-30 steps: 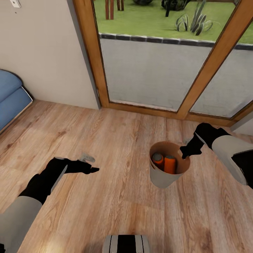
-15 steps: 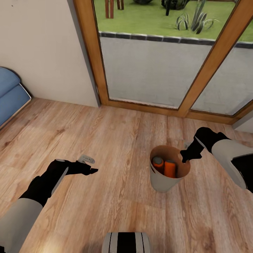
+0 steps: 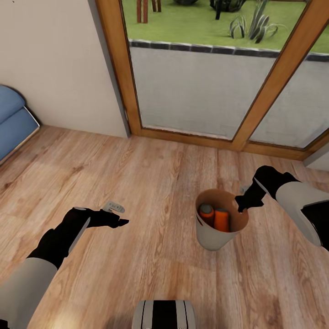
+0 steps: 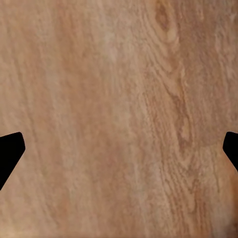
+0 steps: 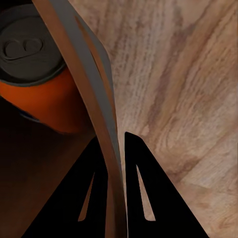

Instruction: Put the three can of soda from the living room inside the tash can in the kitchen.

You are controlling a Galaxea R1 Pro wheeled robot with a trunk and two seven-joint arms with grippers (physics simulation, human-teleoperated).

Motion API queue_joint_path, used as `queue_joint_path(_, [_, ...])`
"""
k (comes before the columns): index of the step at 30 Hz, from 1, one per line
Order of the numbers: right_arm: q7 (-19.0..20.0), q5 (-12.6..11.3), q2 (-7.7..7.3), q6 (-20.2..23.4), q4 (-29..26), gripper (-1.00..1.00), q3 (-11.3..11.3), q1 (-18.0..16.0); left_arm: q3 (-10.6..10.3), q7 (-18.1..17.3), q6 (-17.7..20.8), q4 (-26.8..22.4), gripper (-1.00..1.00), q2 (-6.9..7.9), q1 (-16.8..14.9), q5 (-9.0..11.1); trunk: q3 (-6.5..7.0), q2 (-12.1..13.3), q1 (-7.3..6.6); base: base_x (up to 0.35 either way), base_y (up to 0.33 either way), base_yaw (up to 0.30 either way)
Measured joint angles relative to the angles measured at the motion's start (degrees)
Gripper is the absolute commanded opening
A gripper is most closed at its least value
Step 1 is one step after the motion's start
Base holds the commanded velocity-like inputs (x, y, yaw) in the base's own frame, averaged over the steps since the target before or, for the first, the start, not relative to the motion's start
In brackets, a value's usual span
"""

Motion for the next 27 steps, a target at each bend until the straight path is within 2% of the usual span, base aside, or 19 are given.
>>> queue_joint_path(15, [0.00, 0.05, -0.04, -0.03, -0.05, -1.00, 0.11, 0.35, -0.26, 0.01, 0.00, 0.05, 1.00, -0.19, 0.06, -0.45, -2.69, -6.01, 3.29, 0.000, 0.000, 0.000])
queue_joint_path(20, [-0.01, 0.23, -0.01, -0.07, -0.04, -1.00, 0.39, 0.34, -0.21, 0.00, 0.00, -0.02, 1.00, -0.40, 0.02, -0.05, -2.92, -6.04, 3.32, 0.000, 0.000, 0.000])
queue_joint_path(27, [0.02, 0.06, -0.01, -0.03, -0.05, -1.00, 0.22, 0.36, -0.30, 0.01, 0.00, 0.05, 1.00, -0.44, 0.06, -0.40, -4.46, -6.13, 3.51, 0.000, 0.000, 0.000])
